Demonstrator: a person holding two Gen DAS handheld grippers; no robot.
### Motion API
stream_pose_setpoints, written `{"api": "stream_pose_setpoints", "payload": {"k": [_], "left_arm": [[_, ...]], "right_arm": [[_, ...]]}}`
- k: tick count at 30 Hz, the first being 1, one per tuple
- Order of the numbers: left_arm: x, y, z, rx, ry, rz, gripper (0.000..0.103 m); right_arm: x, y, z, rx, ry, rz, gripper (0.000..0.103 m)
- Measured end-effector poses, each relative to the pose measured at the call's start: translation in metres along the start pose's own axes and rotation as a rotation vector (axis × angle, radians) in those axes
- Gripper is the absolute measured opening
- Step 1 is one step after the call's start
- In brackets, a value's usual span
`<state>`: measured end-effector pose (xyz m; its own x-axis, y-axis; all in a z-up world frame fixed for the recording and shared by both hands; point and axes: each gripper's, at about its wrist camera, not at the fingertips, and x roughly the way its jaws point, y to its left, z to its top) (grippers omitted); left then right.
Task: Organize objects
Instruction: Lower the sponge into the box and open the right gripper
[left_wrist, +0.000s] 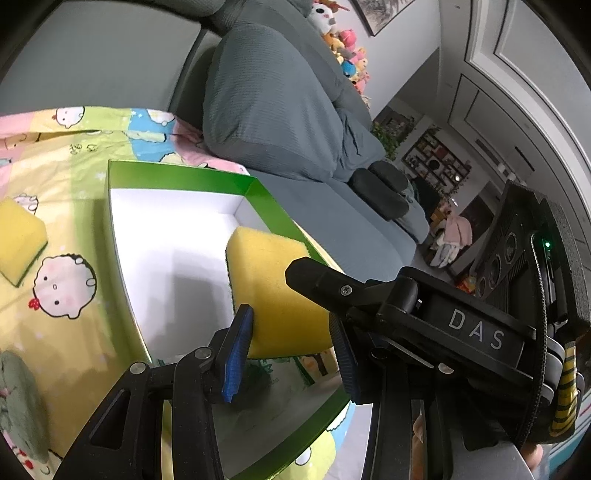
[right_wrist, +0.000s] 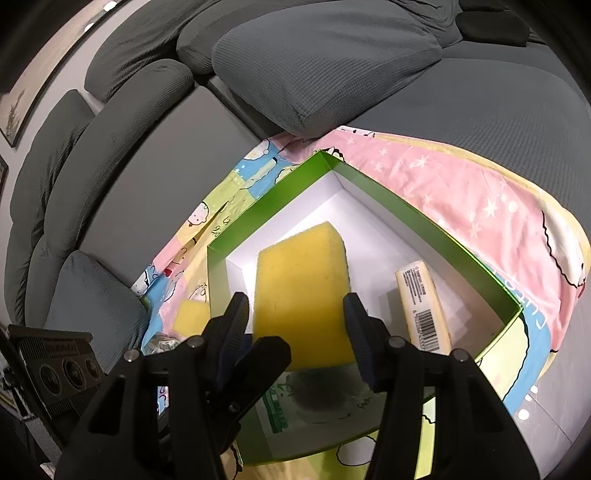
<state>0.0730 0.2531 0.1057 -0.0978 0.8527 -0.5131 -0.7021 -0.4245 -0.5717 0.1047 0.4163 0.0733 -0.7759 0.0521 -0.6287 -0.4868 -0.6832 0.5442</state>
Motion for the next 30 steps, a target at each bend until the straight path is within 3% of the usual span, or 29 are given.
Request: {"api": "stream_pose_setpoints", "payload": {"k": [6,10,14,15,17,20,24,27,30], "left_arm": [[-0.014,0.001,0.001,0.006,-0.028,0.033,0.042],[-0.025,0.004,0.003,-0.013,-0.043,0.033,0.042],[-0.043,0.009,0.004,-0.007,-0.075,0.089,0.042],[-0.051,0.011,0.004,-0.013,-0.090,0.107,0.044],[-0.061,0.018,0.006,-0.029,-0.103,0.132,0.059],[-0.085,0.032,0.005,-0.060,-0.141,0.183,0.063],[-0.114,0.058,0.004,-0.119,-0.162,0.309,0.064],[-0.128,0.071,-0.001,-0.139,-0.155,0.391,0.064],[-0.137,0.087,-0.007,-0.182,-0.125,0.464,0.064]], "right_arm": [[-0.001,0.009,-0.002,-0.020,-0.003,0.019,0.053],[-0.007,0.014,-0.003,-0.023,-0.043,0.022,0.061],[-0.012,0.021,-0.005,-0.048,-0.070,0.029,0.062],[-0.012,0.023,-0.006,-0.052,-0.069,0.039,0.062],[-0.013,0.029,-0.007,-0.065,-0.063,0.063,0.062],[-0.011,0.040,-0.012,-0.097,-0.047,0.102,0.062],[-0.006,0.059,-0.019,-0.142,-0.006,0.176,0.066],[0.001,0.073,-0.026,-0.164,0.041,0.242,0.066],[0.008,0.090,-0.035,-0.206,0.092,0.283,0.075]]}}
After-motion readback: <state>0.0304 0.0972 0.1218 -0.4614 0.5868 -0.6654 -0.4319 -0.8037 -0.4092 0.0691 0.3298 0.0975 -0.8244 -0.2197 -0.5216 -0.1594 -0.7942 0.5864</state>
